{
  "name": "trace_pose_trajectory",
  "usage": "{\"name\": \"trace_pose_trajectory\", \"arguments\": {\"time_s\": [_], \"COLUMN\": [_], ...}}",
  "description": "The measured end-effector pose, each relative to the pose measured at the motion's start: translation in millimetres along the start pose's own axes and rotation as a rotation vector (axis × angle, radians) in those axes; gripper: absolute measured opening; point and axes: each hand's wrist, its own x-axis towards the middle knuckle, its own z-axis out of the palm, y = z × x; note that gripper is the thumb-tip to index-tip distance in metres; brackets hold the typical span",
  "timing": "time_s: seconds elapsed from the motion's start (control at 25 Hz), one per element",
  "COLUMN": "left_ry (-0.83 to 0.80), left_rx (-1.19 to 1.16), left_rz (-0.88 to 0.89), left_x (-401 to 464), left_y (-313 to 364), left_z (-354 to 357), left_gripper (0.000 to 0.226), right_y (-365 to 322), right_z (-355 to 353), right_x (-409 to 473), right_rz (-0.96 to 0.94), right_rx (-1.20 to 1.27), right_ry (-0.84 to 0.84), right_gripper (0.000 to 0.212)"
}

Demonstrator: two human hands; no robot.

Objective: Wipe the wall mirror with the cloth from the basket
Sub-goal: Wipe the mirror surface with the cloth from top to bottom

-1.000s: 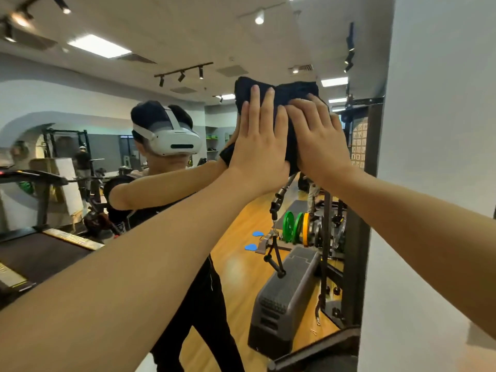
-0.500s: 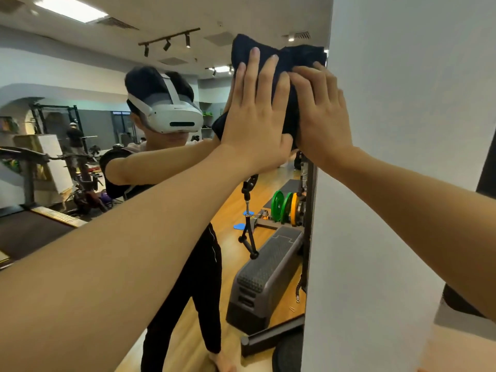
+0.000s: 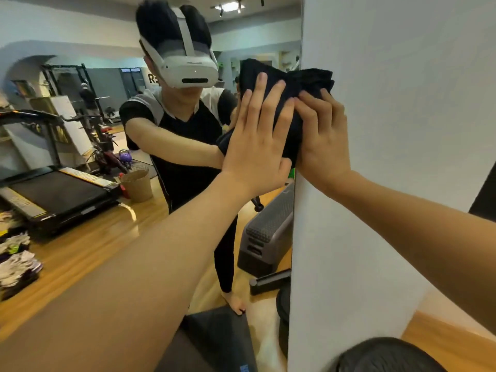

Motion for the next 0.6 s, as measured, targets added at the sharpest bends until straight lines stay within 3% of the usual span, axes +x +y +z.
{"name": "trace_pose_trajectory", "arguments": {"time_s": [0.32,0.6], "left_ry": [-0.206,-0.289], "left_rx": [0.109,0.165], "left_rz": [0.047,0.065], "left_x": [-97,-196], "left_y": [14,-57], "left_z": [26,3], "left_gripper": [0.093,0.093], "right_y": [-41,-160], "right_z": [-12,-11], "right_x": [-93,-117], "right_rz": [0.000,0.034], "right_rx": [0.061,0.184], "right_ry": [-0.279,-0.515], "right_gripper": [0.047,0.078]}}
